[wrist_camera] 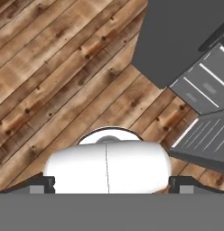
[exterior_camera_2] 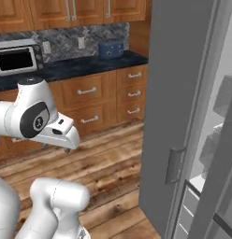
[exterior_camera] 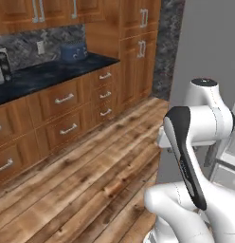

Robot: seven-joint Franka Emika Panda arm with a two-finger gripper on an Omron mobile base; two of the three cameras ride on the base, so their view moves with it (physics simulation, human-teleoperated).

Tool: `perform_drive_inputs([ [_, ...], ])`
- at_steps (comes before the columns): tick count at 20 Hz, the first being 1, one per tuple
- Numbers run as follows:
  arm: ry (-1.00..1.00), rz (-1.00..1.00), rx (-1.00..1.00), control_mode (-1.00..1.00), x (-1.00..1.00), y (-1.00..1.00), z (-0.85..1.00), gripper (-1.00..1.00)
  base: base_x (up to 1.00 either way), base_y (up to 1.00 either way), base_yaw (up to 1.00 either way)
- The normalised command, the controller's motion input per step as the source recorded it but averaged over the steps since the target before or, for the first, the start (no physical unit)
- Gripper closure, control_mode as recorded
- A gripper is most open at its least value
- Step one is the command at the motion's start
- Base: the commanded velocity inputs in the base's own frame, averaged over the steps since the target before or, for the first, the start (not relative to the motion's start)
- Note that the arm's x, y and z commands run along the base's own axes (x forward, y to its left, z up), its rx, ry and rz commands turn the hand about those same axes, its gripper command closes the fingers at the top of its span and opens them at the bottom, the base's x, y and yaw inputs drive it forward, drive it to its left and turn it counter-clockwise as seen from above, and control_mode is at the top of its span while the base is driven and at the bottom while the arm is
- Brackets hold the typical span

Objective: Pick up the orange and peach from the fridge and place one fruit on each plate on the dining counter.

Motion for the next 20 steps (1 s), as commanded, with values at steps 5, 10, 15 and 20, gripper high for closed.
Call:
perform_drive_inputs([
  [5, 0.0, 0.0, 0.0, 1.0, 0.0, 0.0, 0.0, -1.0, 0.0, 0.0, -0.59],
  [10, 0.0, 0.0, 0.0, 1.0, 0.0, 0.0, 0.0, -1.0, 0.04, 0.0, -0.44],
  [15, 0.0, 0.0, 0.0, 1.0, 0.0, 0.0, 0.0, -1.0, 0.0, 0.01, -0.46],
  [20, 0.0, 0.0, 0.0, 1.0, 0.0, 0.0, 0.0, -1.0, 0.1, 0.19, -0.44],
])
